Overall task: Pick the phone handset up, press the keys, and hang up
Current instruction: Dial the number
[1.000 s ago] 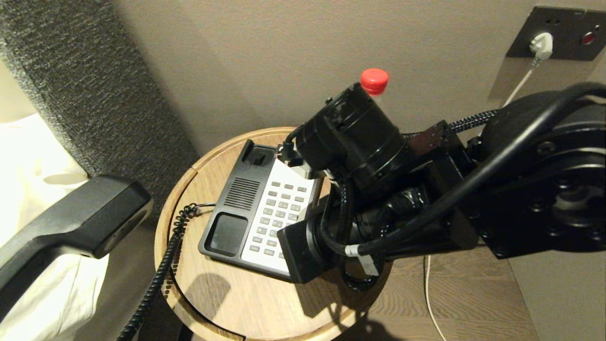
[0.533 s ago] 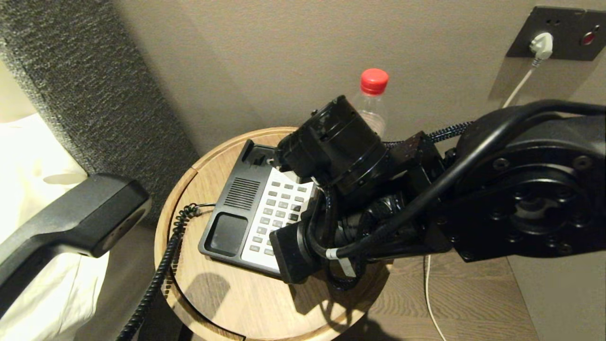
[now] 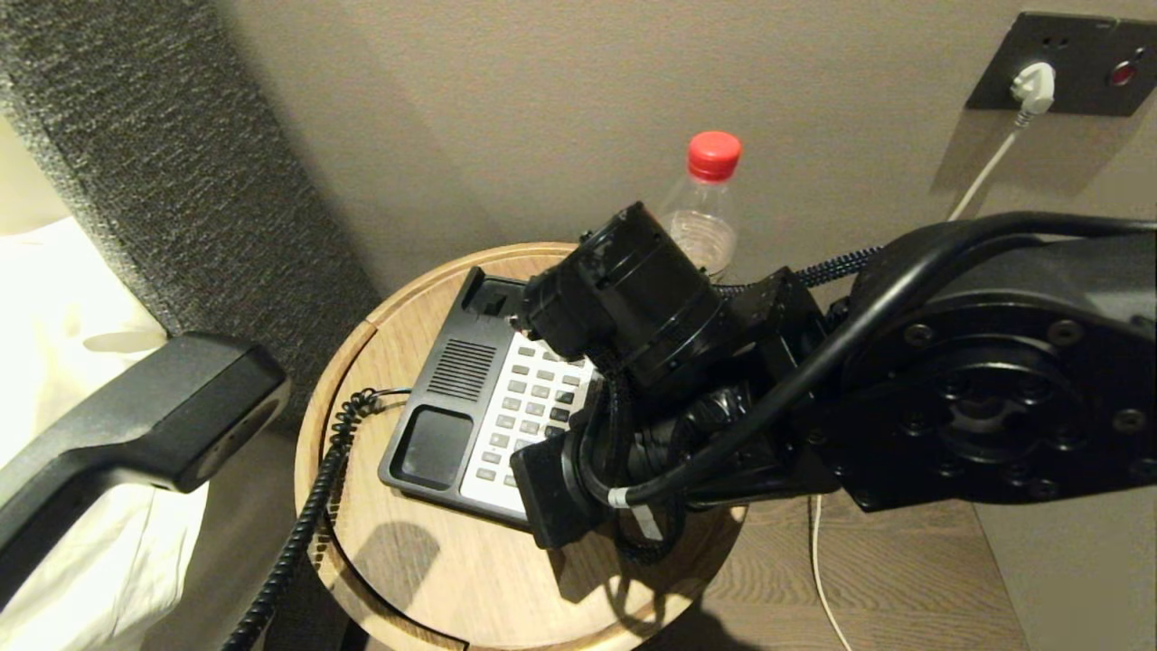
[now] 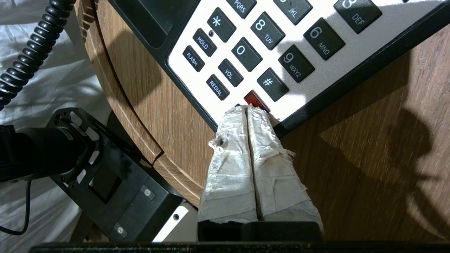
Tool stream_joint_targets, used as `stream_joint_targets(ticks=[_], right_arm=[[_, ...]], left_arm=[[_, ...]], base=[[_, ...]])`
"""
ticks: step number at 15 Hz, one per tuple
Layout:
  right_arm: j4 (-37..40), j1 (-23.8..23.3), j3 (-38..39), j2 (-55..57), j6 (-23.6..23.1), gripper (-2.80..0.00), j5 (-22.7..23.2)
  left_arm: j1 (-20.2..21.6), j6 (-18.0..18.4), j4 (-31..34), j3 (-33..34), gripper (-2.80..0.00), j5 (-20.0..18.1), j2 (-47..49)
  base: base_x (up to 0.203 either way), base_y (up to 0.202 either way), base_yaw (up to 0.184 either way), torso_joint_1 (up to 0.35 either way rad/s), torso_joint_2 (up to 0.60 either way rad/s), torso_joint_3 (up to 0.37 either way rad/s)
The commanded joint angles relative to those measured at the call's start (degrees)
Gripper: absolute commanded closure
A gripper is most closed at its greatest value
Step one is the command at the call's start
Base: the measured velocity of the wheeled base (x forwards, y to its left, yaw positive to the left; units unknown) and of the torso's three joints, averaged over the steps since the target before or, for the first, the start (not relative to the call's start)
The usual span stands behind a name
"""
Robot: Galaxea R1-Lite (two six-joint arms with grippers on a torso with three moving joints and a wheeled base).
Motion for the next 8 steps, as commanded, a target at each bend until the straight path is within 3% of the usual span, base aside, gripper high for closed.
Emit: stream_joint_targets(ticks=[1,8], right_arm=[[0.2,0.0,0.1,0.8,0.0,0.0,-0.5],[0.2,0.0,-0.4,0.9,-0.1,0.0,-1.1]], left_arm=[[0.0,-0.3,0.0,0.0,0.0,-0.1,0.0],[0.0,-0.3,0.1,0.0,0.0,-0.1,-0.1]], base=[[0.0,0.0,0.0,0.0,0.0,0.0],[0.0,0.0,0.0,0.0,0.0,0.0]])
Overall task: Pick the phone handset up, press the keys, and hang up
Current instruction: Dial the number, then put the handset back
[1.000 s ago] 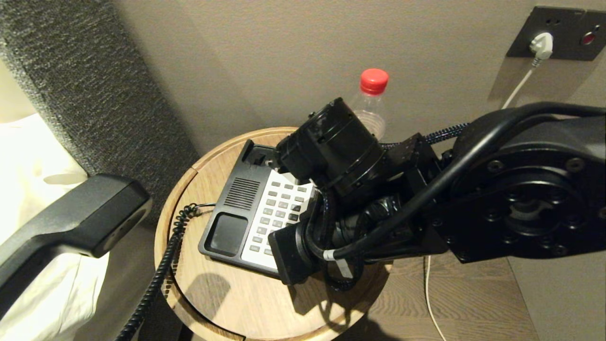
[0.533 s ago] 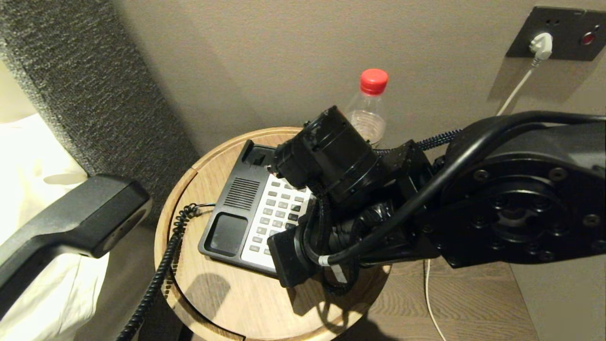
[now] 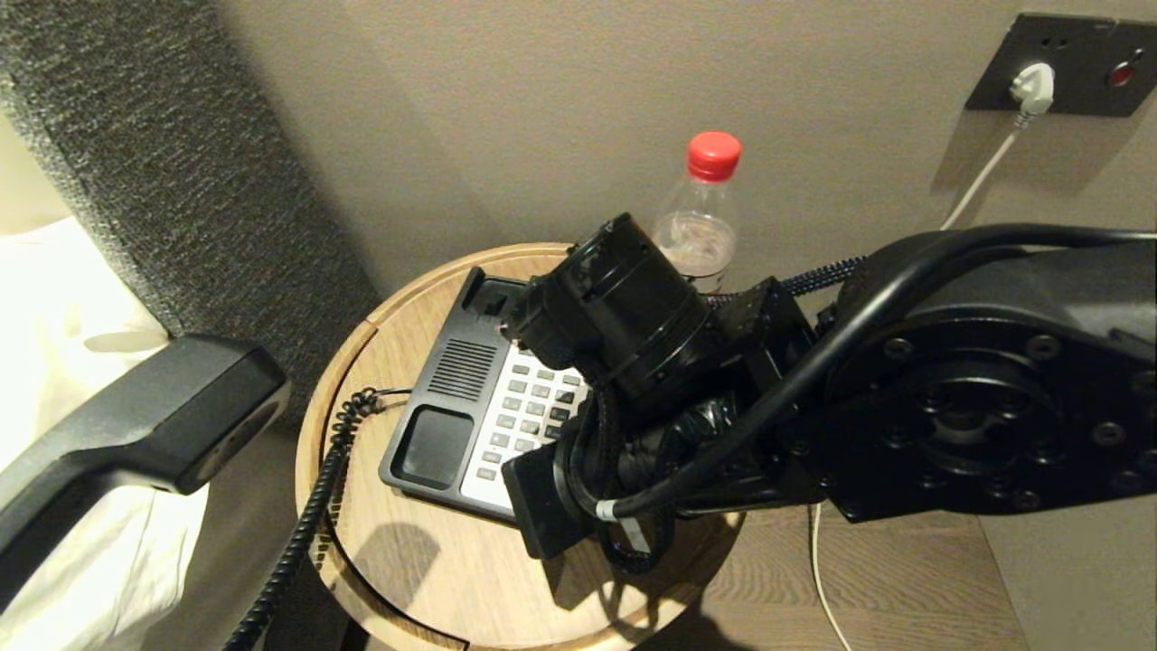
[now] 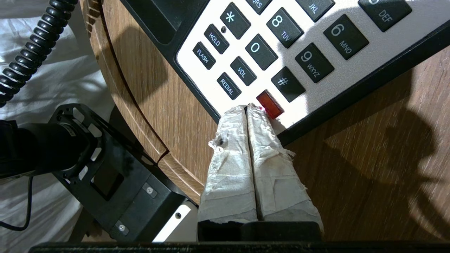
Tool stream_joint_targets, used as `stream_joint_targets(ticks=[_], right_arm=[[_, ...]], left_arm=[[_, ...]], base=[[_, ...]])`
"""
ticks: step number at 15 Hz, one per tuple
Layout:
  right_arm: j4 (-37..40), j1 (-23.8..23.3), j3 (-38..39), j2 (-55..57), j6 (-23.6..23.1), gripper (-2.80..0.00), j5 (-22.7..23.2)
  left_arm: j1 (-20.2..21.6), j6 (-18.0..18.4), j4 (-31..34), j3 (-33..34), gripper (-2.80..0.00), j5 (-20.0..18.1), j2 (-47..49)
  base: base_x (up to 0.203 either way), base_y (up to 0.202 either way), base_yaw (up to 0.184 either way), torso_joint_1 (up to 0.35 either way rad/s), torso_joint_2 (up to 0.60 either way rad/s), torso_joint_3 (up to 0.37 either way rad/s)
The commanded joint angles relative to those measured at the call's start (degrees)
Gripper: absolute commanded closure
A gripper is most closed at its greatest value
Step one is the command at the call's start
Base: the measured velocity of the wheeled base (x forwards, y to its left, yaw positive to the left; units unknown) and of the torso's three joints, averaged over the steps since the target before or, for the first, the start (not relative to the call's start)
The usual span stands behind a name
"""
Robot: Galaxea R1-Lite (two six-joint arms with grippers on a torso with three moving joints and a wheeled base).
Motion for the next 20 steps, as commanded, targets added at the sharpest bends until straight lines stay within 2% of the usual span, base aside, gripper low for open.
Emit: stream_joint_targets(ticks=[1,7,10,13,14,15,16,18,20], right_arm=[[0.3,0.0,-0.6,-0.6,0.4,0.0,0.0],[1.1,0.1,-1.0,-6.1,1.1,0.0,-0.1],[1.4,0.0,-0.8,-7.4,1.6,0.0,-1.9],[3.5,-0.1,-0.6,-10.9,2.3,0.0,-2.1],[4.3,-0.1,-0.7,-11.3,2.7,0.0,-2.2],[5.9,-0.1,-0.8,-13.6,3.2,0.0,-2.6],[7.4,-0.1,-0.9,-17.2,3.6,0.0,-2.9],[9.8,-0.7,-0.9,-22.1,4.0,0.0,-3.4],[13.5,-1.2,-0.9,-25.7,4.0,0.0,-5.7]], left_arm=[[0.0,-0.3,0.0,0.0,0.0,-0.2,0.0],[0.0,-0.3,0.1,0.1,0.0,-0.2,-0.1],[0.0,-0.3,0.1,0.1,0.0,-0.2,-0.1],[0.1,2.6,0.0,1.9,0.0,-0.1,0.1],[0.1,3.8,0.2,1.8,0.0,-0.1,0.3],[0.1,9.4,0.7,1.1,0.0,-0.1,1.2],[0.1,13.5,2.0,-0.2,0.0,-0.2,2.7],[0.1,16.0,3.5,-0.5,0.0,-0.1,3.7],[0.1,21.6,3.7,-0.8,0.0,0.0,6.7]], base=[[0.0,0.0,0.0,0.0,0.0,0.0],[0.0,0.0,0.0,0.0,0.0,0.0],[0.0,0.0,0.0,0.0,0.0,0.0],[0.0,0.0,0.0,0.0,0.0,0.0],[0.0,0.0,0.0,0.0,0.0,0.0],[0.0,0.0,0.0,0.0,0.0,0.0],[0.0,0.0,0.0,0.0,0.0,0.0],[0.0,0.0,0.0,0.0,0.0,0.0],[0.0,0.0,0.0,0.0,0.0,0.0]])
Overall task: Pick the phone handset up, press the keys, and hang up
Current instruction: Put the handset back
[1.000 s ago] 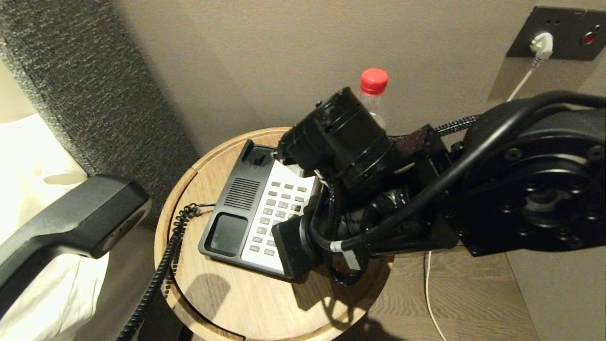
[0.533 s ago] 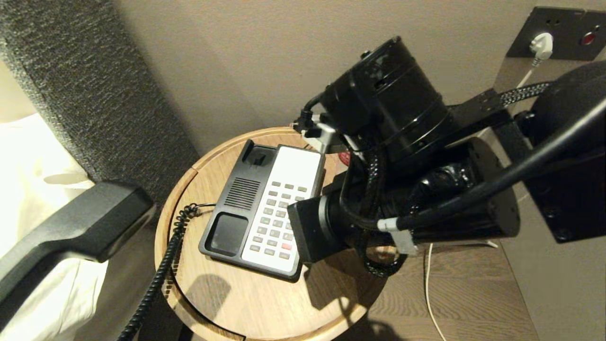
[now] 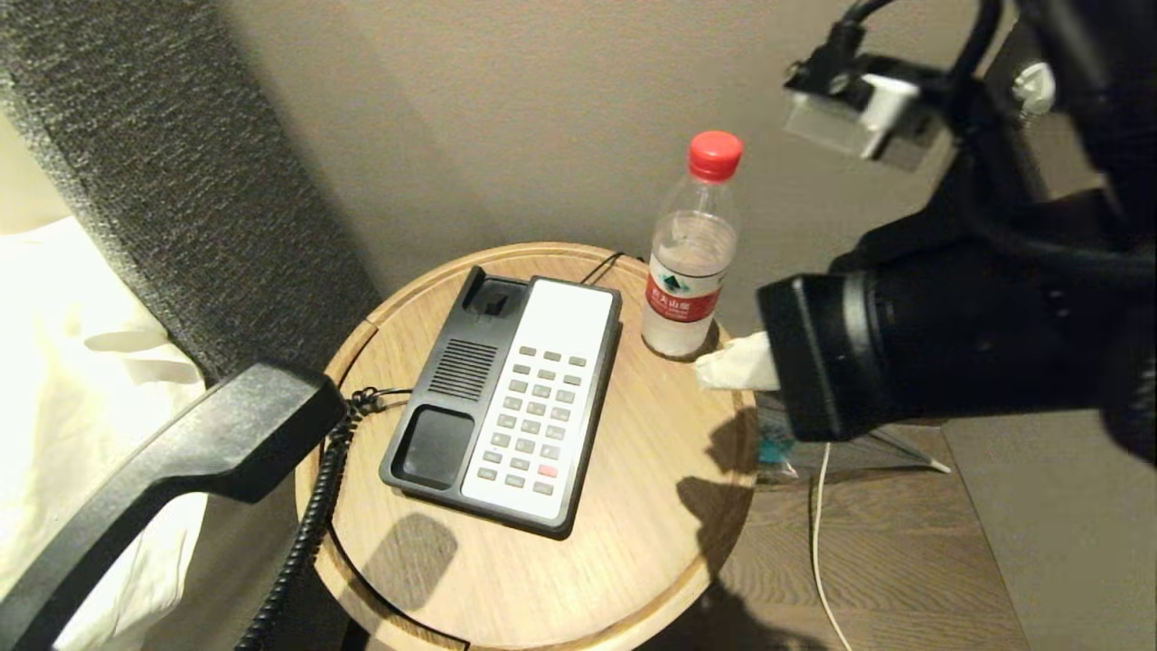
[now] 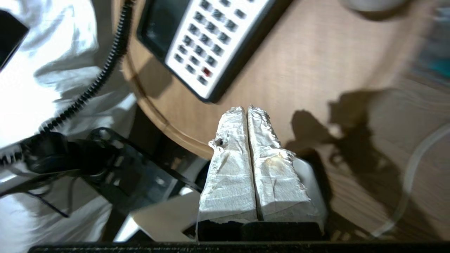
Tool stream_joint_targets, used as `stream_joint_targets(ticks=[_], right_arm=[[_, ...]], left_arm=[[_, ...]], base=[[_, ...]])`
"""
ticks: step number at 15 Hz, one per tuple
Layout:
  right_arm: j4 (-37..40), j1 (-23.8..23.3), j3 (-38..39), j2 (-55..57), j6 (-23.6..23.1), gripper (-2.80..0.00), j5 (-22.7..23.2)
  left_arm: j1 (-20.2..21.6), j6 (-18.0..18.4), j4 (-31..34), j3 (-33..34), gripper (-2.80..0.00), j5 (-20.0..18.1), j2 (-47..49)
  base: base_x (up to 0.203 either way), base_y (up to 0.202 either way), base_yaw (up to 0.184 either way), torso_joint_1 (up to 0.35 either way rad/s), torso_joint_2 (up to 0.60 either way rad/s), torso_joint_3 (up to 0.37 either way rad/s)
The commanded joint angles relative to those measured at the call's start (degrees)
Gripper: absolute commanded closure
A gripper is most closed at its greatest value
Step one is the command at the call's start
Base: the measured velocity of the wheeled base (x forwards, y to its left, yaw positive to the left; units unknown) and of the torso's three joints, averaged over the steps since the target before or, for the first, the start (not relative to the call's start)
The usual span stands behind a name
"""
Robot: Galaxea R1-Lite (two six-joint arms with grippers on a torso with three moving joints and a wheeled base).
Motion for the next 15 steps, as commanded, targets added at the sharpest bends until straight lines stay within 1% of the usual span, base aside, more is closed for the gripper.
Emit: stream_joint_targets(ticks=[1,3,4,6,7,8,10,12,13,15], right_arm=[[1.8,-0.3,-0.1,-5.2,-0.1,0.0,-2.0],[2.0,-0.5,-0.5,-7.1,-0.3,0.0,-2.7],[2.0,-0.6,-0.6,-7.4,-0.3,0.0,-2.8],[2.1,-0.7,-0.3,-9.2,-0.3,0.0,-2.9],[2.2,-0.8,0.1,-10.1,-0.3,0.0,-2.9],[2.2,-1.0,0.2,-10.5,-0.3,0.0,-2.9],[2.2,-1.0,0.4,-10.8,-0.3,0.0,-2.9],[2.2,-1.0,0.2,-11.1,-0.3,0.0,-2.9],[2.2,-1.0,0.6,-11.4,-0.3,0.0,-2.9],[2.1,-1.0,0.6,-11.6,-0.3,0.0,-2.9]], left_arm=[[0.0,3.4,0.0,-0.2,0.0,0.0,4.1],[0.0,8.9,-0.4,-0.3,0.0,0.4,9.8],[0.0,12.5,-0.7,-0.4,0.0,0.7,12.2],[0.0,17.6,-1.3,-1.1,0.0,1.8,16.5],[0.0,20.0,-2.0,-1.7,0.0,3.0,20.1],[0.0,21.6,-3.5,-2.3,0.0,4.7,23.2],[-0.1,23.0,-8.9,-3.9,0.0,8.5,28.8],[-0.5,23.4,-13.9,-7.4,0.0,13.1,33.9],[-1.2,23.4,-15.1,-9.2,0.0,15.4,35.6],[-2.8,23.5,-15.6,-9.8,0.0,18.7,37.3]], base=[[0.0,0.0,0.0,0.0,0.0,0.0],[0.0,0.0,0.0,0.0,0.0,0.0],[0.0,0.0,0.0,0.0,0.0,0.0],[0.0,0.0,0.0,0.0,0.0,0.0],[0.0,0.0,0.0,0.0,0.0,0.0],[0.0,0.0,0.0,0.0,0.0,0.0],[0.0,0.0,0.0,0.0,0.0,0.0],[0.0,0.0,0.0,0.0,0.0,0.0],[0.0,0.0,0.0,0.0,0.0,0.0],[0.0,0.0,0.0,0.0,0.0,0.0]])
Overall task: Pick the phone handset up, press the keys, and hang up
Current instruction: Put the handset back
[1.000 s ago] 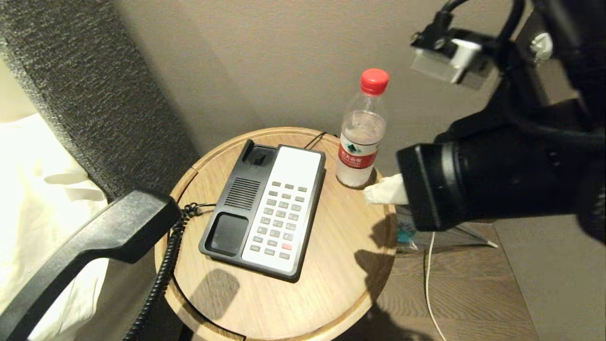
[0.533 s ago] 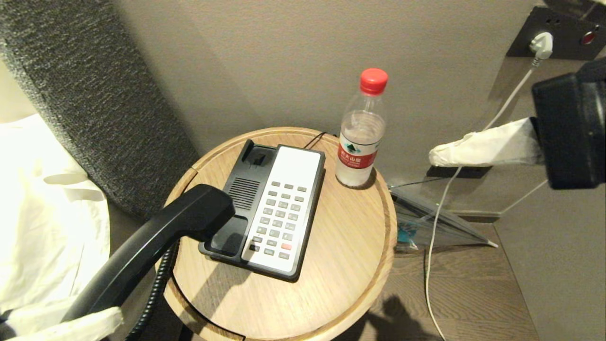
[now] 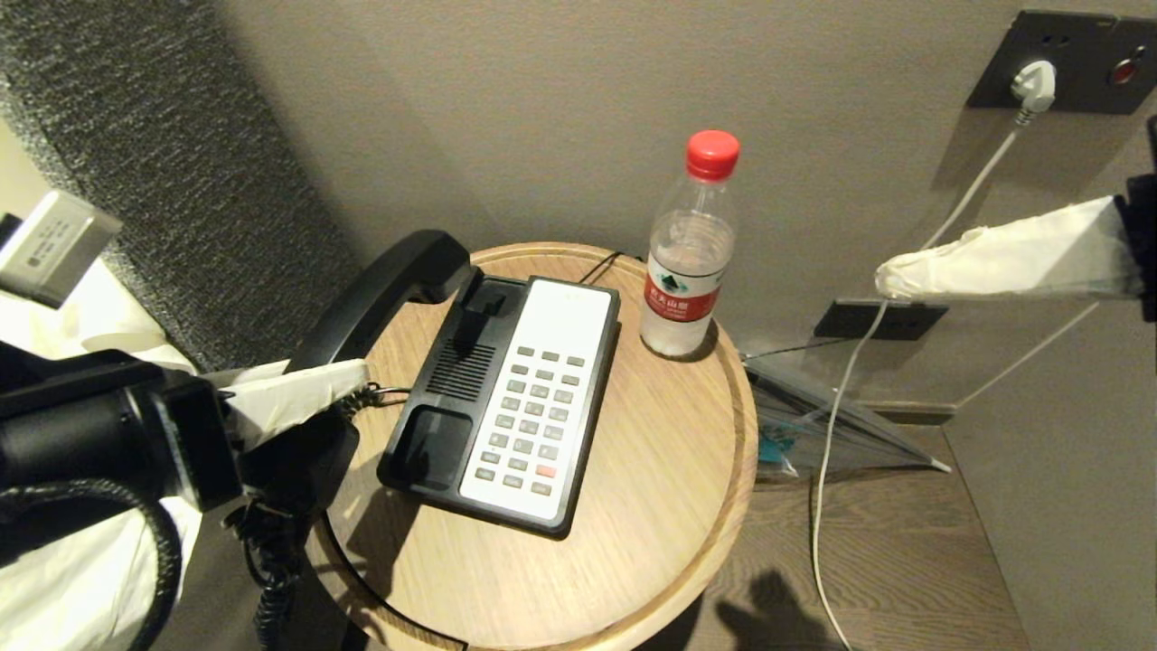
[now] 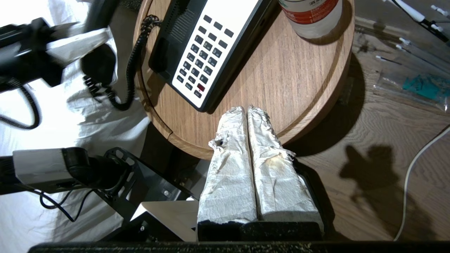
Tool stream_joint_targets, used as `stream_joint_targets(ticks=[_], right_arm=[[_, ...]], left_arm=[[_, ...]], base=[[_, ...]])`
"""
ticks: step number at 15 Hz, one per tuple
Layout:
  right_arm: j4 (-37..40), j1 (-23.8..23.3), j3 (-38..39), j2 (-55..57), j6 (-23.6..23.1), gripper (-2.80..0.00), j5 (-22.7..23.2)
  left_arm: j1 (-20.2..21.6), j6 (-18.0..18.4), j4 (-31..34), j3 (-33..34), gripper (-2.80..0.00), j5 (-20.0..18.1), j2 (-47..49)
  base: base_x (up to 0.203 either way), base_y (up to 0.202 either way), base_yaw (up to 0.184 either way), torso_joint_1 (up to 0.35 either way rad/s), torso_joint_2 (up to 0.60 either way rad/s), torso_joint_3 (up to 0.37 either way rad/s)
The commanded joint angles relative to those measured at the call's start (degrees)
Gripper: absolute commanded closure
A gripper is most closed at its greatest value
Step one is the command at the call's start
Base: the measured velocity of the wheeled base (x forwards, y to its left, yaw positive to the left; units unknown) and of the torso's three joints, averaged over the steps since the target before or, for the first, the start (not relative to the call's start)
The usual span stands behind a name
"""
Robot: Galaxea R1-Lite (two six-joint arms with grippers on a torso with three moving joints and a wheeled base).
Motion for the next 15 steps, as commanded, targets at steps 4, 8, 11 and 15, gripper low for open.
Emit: stream_joint_targets(ticks=[4,8,11,15], right_arm=[[0.3,-0.2,0.3,-1.5,0.2,0.0,-0.1],[0.4,-0.6,0.6,-2.3,0.2,0.0,-0.1],[1.0,-0.8,0.9,-2.7,0.3,0.0,0.0],[1.0,-0.8,1.1,-2.7,0.3,0.0,0.1]], left_arm=[[-6.0,-0.3,-0.4,-1.0,0.0,6.3,5.8],[-8.2,1.9,-8.3,-1.1,0.0,9.5,11.7],[-8.3,4.1,-11.7,-0.9,0.0,11.0,13.9],[-8.2,4.1,-12.0,-0.1,0.0,11.7,15.3]], base=[[0.0,0.0,0.0,0.0,0.0,0.0],[0.0,0.0,0.0,0.0,0.0,0.0],[0.0,0.0,0.0,0.0,0.0,0.0],[0.0,0.0,0.0,0.0,0.0,0.0]])
